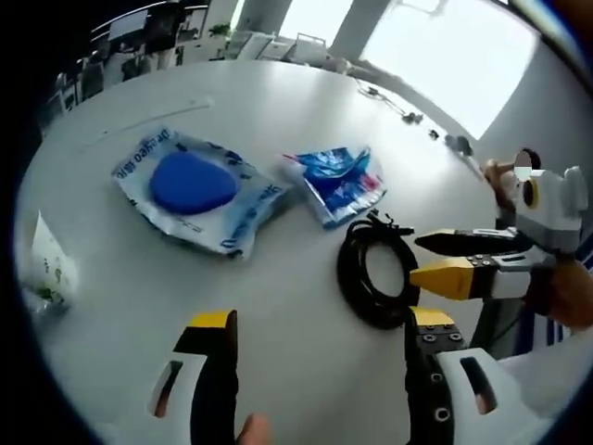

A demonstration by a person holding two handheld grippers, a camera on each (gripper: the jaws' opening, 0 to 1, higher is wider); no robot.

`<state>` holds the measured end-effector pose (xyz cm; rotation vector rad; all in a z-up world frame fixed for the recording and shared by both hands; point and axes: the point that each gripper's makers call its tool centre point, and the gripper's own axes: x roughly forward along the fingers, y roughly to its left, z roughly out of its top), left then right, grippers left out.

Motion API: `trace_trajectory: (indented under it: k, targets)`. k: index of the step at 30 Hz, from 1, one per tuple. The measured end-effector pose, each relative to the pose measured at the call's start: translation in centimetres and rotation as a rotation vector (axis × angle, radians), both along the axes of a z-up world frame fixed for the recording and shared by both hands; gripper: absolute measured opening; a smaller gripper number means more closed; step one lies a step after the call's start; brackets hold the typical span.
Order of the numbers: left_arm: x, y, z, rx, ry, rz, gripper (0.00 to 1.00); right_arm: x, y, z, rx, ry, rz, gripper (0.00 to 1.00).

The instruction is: Arrange the tabletop items into an orderly group along one side of the table until the central work area is clear of visible clutter.

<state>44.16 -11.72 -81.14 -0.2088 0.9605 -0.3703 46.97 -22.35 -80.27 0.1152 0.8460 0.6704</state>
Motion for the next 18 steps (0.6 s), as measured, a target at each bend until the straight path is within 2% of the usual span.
trace_trajectory:
  k: [11,18]
  targets:
    - [0.3,1.9,0.4,0.028,-0.011,0.014,0.69,-0.4,1.3,0.3,0.014,0.006,0.017,0.50]
    - [0.2,2.9,0.6,0.065,-0.017,-0.009,0.69,-0.7,2.8,0.7,0.031,0.002,0.042,0.50]
